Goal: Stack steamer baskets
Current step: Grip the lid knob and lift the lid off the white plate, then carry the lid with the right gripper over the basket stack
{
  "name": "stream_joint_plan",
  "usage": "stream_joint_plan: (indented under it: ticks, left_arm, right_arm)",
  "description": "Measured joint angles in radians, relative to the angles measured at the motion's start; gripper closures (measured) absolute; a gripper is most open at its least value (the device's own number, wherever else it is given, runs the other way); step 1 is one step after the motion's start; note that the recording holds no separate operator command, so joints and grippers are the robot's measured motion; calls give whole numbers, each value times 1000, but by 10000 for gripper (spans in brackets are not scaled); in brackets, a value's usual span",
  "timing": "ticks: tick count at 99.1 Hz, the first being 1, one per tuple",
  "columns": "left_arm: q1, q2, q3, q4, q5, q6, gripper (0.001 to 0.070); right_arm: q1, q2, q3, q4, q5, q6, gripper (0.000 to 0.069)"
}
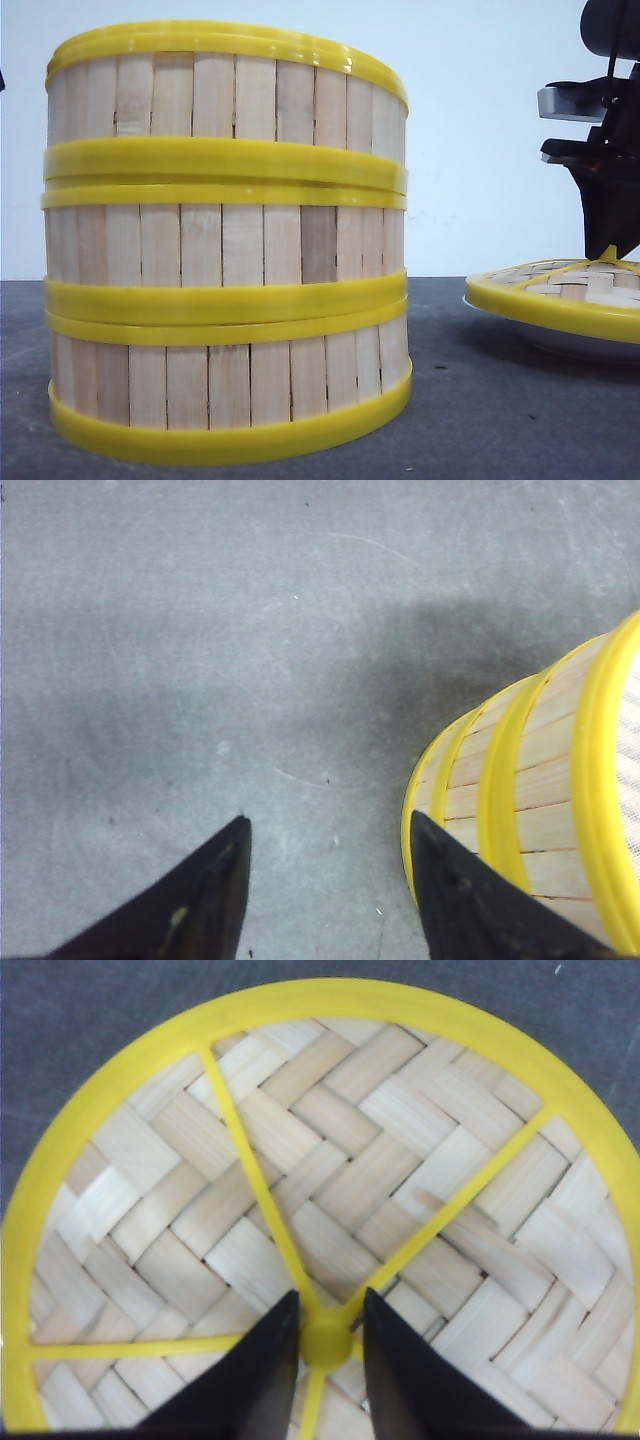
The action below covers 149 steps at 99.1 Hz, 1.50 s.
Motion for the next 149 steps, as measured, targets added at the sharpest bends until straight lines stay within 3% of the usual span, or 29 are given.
stream_joint_plan:
  ticks: [43,59,88,109,149]
  left_arm:
    - [0,0,0,12,0,0,411]
    - [0,0,0,12,0,0,411]
    - [0,0,0,12,0,0,411]
    - [0,0,0,12,0,0,411]
    - [0,0,0,12,0,0,411]
  right_arm:
    - [0,-2,8,-8,-1,11,618]
    - [0,-18,58,-90,-2,10,619]
    - [2,-33,313,-292,-10,-23,619]
    - [19,-33,513,-399,-102,-27,619]
    - [254,31,838,-506,-154,-29,619]
